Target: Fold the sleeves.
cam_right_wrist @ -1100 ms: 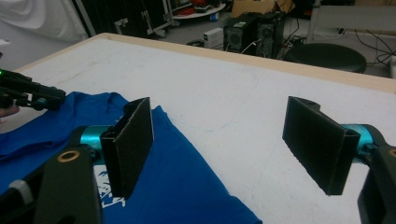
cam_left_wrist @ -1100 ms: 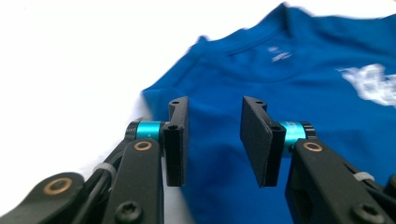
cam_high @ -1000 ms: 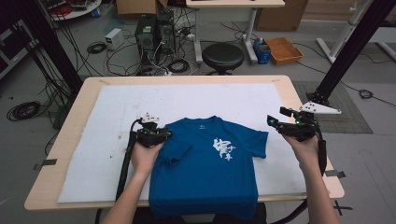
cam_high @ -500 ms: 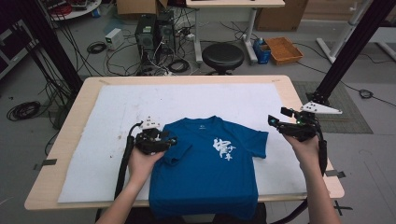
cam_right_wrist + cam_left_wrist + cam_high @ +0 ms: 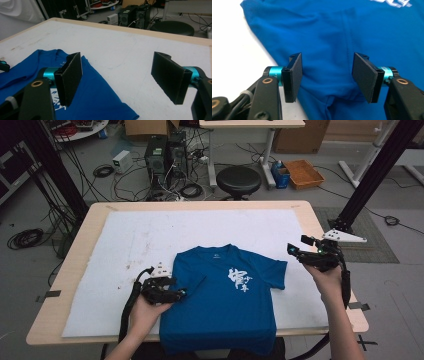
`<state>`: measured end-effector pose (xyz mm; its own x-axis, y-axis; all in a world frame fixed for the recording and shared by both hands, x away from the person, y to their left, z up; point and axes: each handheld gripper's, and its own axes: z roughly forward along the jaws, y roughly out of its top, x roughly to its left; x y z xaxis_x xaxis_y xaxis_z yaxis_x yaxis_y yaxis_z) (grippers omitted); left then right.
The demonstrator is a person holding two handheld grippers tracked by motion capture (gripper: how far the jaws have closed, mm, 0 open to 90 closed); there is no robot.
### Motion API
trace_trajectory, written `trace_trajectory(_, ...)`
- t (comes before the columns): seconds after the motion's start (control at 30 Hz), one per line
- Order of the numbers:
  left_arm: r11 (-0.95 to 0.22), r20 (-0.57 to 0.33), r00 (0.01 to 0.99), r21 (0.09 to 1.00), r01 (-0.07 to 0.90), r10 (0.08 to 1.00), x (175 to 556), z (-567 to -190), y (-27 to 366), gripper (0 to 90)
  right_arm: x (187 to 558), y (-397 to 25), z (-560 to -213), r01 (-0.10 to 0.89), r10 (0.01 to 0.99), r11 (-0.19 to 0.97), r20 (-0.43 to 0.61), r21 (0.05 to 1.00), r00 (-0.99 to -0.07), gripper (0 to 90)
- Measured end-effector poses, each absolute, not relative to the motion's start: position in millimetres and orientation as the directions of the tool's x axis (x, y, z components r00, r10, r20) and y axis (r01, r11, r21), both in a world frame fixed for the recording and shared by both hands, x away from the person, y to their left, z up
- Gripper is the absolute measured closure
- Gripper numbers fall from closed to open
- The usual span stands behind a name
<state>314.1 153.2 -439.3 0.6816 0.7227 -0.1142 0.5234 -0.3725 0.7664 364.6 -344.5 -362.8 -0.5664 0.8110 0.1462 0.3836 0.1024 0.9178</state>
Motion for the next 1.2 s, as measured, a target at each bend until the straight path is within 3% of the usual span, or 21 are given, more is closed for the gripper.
trace_trajectory(0.2, -0.28, -0.14, 0.681, 0.838, 0.468, 0.719, 320, -418, 171, 40.0, 366, -346, -366, 0.393, 0.812, 0.094, 0.158, 0.915, -0.562, 24.7)
trace_trajectory(0.3, -0.262, -0.094, 0.683, 0.879, 0.398, 0.724, 327, -407, 182, 40.0, 366, -345, -366, 0.396, 0.812, 0.098, 0.156, 0.913, -0.563, 24.7)
trace_trajectory(0.43, -0.147, -0.122, 0.681, 0.934, 0.324, 0.722, 338, -398, 197, 40.0, 367, -345, -368, 0.401, 0.815, 0.097, 0.158, 0.911, -0.557, 25.0)
trace_trajectory(0.53, -0.113, -0.096, 0.665, 0.958, 0.264, 0.741, 344, -392, 206, 40.0, 367, -345, -371, 0.398, 0.816, 0.111, 0.145, 0.91, -0.559, 32.0)
trace_trajectory(0.7, -0.077, -0.134, 0.609, 0.948, 0.308, 0.782, 353, -388, 220, 40.0, 368, -343, -381, 0.422, 0.826, 0.152, 0.12, 0.894, -0.551, 42.9)
trace_trajectory(0.9, -0.078, -0.111, 0.606, 0.958, 0.277, 0.788, 351, -390, 230, 40.0, 373, -345, -396, 0.485, 0.86, 0.154, 0.125, 0.861, -0.495, 57.8)
trace_trajectory(1.2, -0.107, -0.097, 0.626, 0.954, 0.28, 0.774, 351, -389, 235, 37.6, 387, -346, -417, 0.608, 0.891, 0.116, 0.188, 0.786, -0.414, 65.3)
